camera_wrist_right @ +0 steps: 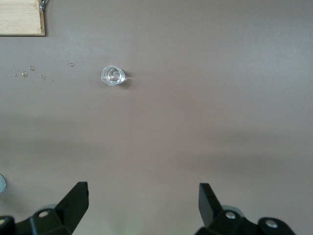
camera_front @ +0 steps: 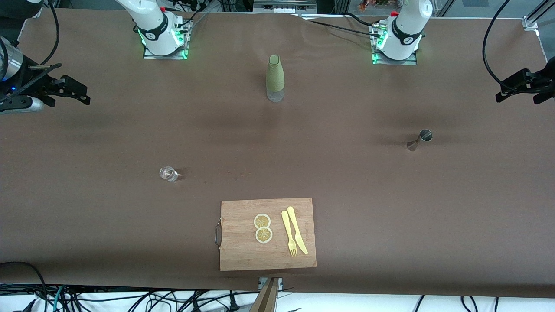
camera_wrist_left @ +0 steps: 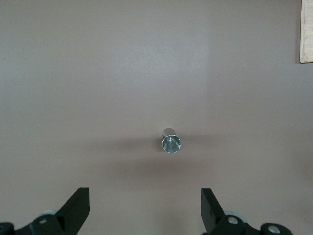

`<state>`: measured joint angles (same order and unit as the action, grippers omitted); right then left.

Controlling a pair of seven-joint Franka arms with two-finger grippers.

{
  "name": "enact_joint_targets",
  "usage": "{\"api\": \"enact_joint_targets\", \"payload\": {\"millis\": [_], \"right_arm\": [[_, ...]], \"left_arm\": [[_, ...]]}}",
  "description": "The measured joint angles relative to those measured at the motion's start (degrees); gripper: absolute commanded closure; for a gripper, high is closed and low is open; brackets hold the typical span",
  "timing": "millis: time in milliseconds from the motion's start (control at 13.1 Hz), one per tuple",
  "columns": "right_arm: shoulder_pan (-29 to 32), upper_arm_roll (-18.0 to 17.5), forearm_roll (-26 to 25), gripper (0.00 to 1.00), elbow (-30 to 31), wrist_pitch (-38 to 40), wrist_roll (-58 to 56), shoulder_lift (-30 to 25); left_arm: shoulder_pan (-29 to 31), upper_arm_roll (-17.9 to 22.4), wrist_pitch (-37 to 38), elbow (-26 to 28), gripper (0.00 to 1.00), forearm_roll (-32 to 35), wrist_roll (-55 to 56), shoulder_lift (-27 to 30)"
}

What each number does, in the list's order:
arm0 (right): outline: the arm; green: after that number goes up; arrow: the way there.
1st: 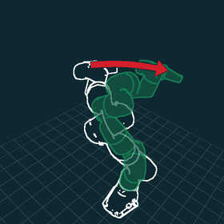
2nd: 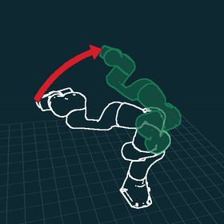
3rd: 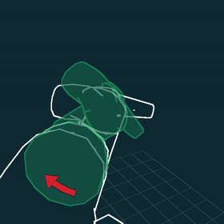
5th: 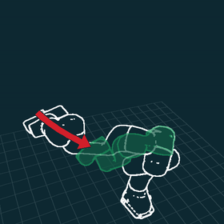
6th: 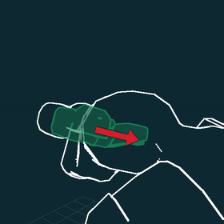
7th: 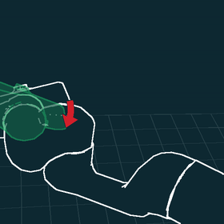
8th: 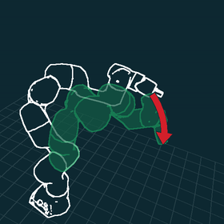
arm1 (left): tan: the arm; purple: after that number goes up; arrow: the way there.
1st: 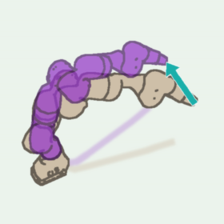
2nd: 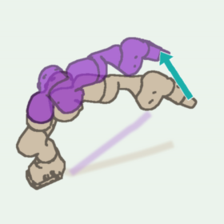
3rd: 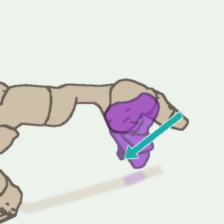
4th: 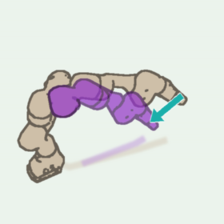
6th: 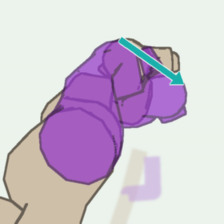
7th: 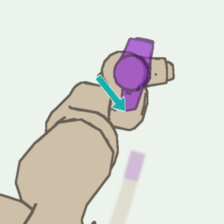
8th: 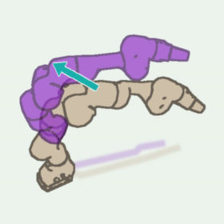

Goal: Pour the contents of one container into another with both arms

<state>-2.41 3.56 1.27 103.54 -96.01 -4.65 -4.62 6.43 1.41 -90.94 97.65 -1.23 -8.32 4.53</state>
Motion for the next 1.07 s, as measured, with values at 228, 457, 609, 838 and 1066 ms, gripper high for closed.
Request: {"api": "enact_joint_targets", "payload": {"millis": [228, 457, 609, 838, 1066], "right_arm": [[0.0, 0.0, 0.0, 0.0, -0.01, 0.0, 0.0, 0.12], [0.01, 0.0, 0.0, 0.0, -0.08, 0.0, 0.0, 0.28], [0.01, 0.0, 0.0, 0.0, -0.1, 0.0, 0.0, 0.3], [0.05, 0.01, 0.01, 0.0, -0.16, 0.04, 0.0, 0.47], [0.04, 0.01, 0.05, 0.0, -0.34, 2.25, -2.07, 1.42]], "left_arm": [[0.0, 0.0, 0.0, 0.0, 0.0, 0.0, -0.08, 0.0], [0.0, 0.11, 0.09, 0.0, 0.0, 0.0, -0.22, 0.0], [0.03, 0.31, 0.2, 0.0, 0.0, 0.0, -0.22, 0.0], [0.03, 0.42, 1.14, 0.0, 0.0, 0.0, -0.22, 0.0], [0.05, 0.58, 1.73, 0.0, 0.0, 0.0, -0.22, 0.0]]}}
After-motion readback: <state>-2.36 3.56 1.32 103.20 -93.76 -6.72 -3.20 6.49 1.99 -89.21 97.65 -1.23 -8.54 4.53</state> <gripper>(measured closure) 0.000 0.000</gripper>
